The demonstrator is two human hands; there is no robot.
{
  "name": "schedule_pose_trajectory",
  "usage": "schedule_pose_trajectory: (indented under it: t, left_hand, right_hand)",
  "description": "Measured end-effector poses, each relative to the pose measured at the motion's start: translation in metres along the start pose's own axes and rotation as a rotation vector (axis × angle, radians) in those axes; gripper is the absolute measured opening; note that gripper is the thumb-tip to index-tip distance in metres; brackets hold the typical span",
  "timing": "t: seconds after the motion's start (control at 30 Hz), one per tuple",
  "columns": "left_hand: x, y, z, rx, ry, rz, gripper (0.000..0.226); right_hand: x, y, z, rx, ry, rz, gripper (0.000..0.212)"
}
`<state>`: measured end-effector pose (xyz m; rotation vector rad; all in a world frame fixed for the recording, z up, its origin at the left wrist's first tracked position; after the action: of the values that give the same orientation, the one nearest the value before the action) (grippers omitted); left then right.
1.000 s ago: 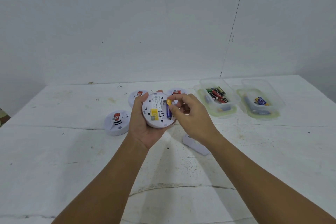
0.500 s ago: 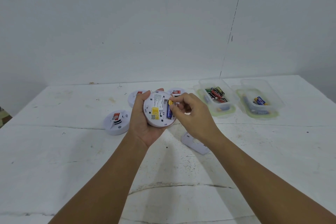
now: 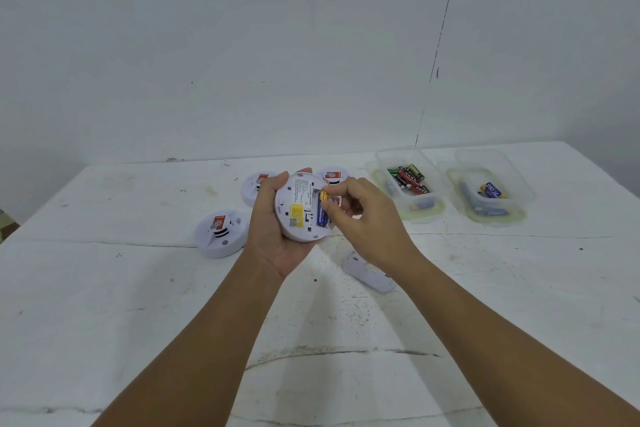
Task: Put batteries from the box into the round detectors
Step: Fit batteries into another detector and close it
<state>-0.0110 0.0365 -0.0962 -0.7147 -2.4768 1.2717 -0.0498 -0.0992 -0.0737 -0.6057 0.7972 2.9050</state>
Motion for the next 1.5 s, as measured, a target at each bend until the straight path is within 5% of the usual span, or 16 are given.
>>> schedule_pose_trajectory:
  t: [0.6,1.1,1.5]
  left_hand:
    - [-0.02,-0.009,0.013,0.027,0.058,0.009,0.028]
    - [-0.058,-0.025,0.032,-0.137,0.16,-0.052,0.024]
    - [-0.096,-0.029,0.066,-0.246,0.178,-0.167,0.033]
  right_hand:
    - [0.011,0.0,-0.014,0.233,0.113,-0.08,0.024]
    - [-0.011,0.085,-0.057,0.172,-0.103,-0.176,0.017]
    - [-0.068,0.133,-0.115,0.453,-0.391,0.35,0.017]
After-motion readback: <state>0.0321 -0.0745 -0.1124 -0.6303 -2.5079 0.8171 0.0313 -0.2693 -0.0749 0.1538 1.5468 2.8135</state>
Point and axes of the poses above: each hand's wrist, its own x-axis away from the middle knuckle, its own y-axis out of the back of the hand, z = x × y, the point moved 5 cm from there along -x, towards the middle knuckle, and after that the axes turned 8 degrees about z, right-handed, at the moved point
